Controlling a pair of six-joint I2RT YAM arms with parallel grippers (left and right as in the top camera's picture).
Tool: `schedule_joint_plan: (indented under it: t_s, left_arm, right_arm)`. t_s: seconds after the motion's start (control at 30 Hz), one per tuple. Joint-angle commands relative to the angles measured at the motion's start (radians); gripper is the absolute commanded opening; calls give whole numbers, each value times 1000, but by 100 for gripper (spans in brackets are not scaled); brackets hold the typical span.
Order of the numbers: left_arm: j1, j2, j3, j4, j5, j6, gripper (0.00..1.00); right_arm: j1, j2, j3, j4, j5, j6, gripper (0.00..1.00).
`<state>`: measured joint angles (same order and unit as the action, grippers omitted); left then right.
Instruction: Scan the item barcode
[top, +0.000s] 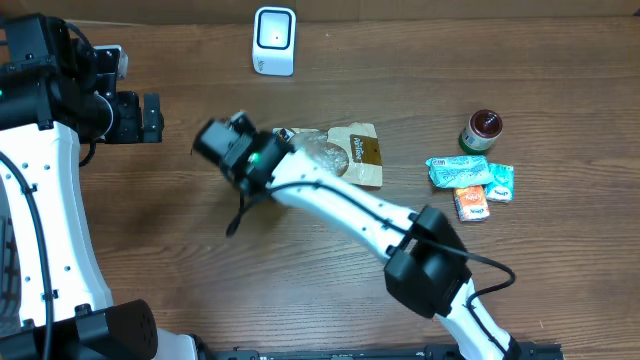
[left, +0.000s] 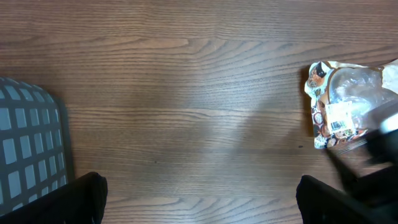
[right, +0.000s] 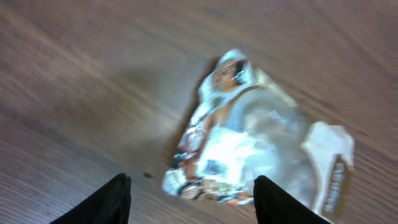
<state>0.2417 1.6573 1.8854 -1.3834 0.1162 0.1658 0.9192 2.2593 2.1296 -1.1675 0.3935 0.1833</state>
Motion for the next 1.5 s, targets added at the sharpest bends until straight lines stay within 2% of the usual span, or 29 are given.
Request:
schedule_joint_plan:
  t_s: [0.0,0.1,0.3,0.47,0.73,1.0,1.23,1.47]
  left_arm:
    - [-6,5,0,0,0,21,100]
    - [-6,5,0,0,0,21,100]
    - [-6,5,0,0,-1,21,100]
    - [-6,5,0,0,0,21,100]
    - [-6,5,0,0,0,21,100]
    - [-6,5,0,0,-1,21,100]
    - [-6,5,0,0,-1,21,100]
    - [-6,5,0,0,-1,21,100]
  right_arm:
    - [-100,-32,105,-39,-108,6,60]
    - [-200,-38,120,-71,-215,9,58]
    - [-401,-24,92,-165,-327,110,53]
    - [-537,-24,-24,-165,-362,137,53]
    - [-621,-24,-272,-70,-367,195,51]
    - [-555,-24,-338,-87,-466,153,49]
    - [-309,-24,-338,-127,-485,145,47]
    - [-103,-25,-319,-68,-484,129,49]
